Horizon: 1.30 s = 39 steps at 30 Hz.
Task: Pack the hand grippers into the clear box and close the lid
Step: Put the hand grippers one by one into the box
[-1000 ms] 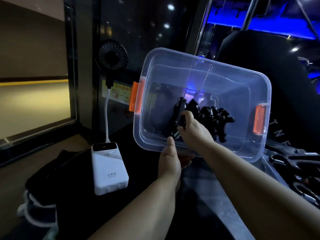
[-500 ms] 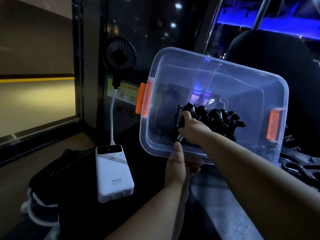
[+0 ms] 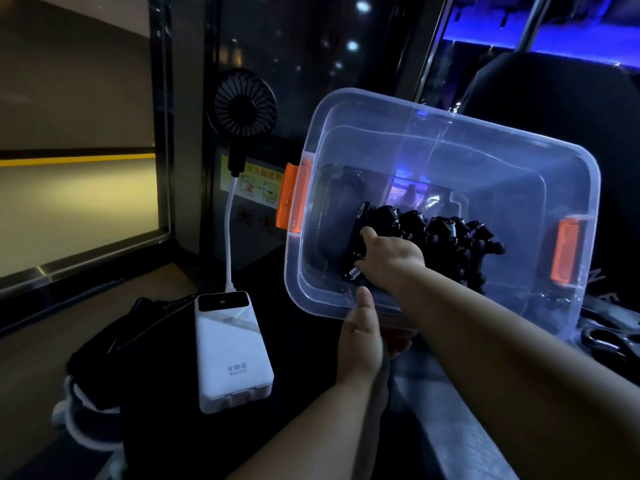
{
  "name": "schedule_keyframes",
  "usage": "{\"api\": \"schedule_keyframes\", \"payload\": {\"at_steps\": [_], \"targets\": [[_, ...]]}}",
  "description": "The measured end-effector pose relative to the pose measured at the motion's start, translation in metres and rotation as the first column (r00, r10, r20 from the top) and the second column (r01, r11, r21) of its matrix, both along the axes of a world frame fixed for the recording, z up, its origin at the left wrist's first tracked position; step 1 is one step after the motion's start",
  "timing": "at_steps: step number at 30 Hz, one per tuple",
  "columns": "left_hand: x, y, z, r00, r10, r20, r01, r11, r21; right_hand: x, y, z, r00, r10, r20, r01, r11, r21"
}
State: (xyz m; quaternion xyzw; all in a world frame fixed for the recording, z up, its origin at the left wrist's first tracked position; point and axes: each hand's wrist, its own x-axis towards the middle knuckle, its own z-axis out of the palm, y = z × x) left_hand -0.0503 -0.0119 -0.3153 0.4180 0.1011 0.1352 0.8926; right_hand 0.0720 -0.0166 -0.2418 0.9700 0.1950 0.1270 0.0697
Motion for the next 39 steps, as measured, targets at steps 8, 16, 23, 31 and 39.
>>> {"api": "schedule_keyframes", "payload": {"at_steps": [8, 16, 23, 31, 39], "targets": [[0.000, -0.001, 0.001, 1.000, 0.021, -0.009, -0.020, 0.999, 0.036, 0.002, -0.006, 0.004, 0.992, 0.014, 0.126, -0.010, 1.000, -0.029], [0.001, -0.002, -0.002, 1.000, -0.005, -0.017, 0.005, 0.999, -0.040, 0.012, -0.001, 0.006, 0.884, 0.394, 0.253, -0.305, 0.894, -0.328], [0.002, -0.002, -0.002, 1.000, 0.024, 0.011, -0.023, 0.999, -0.031, 0.026, 0.002, -0.004, 0.931, 0.362, 0.055, -0.294, 0.828, -0.477], [0.000, -0.002, -0.002, 1.000, 0.024, -0.007, -0.025, 0.999, -0.047, 0.026, 0.001, 0.000, 0.937, 0.343, 0.067, -0.253, 0.798, -0.547], [0.000, -0.002, -0.002, 0.999, 0.023, 0.025, -0.022, 0.999, -0.035, 0.026, 0.002, -0.001, 0.940, 0.332, 0.078, -0.214, 0.754, -0.622]]}}
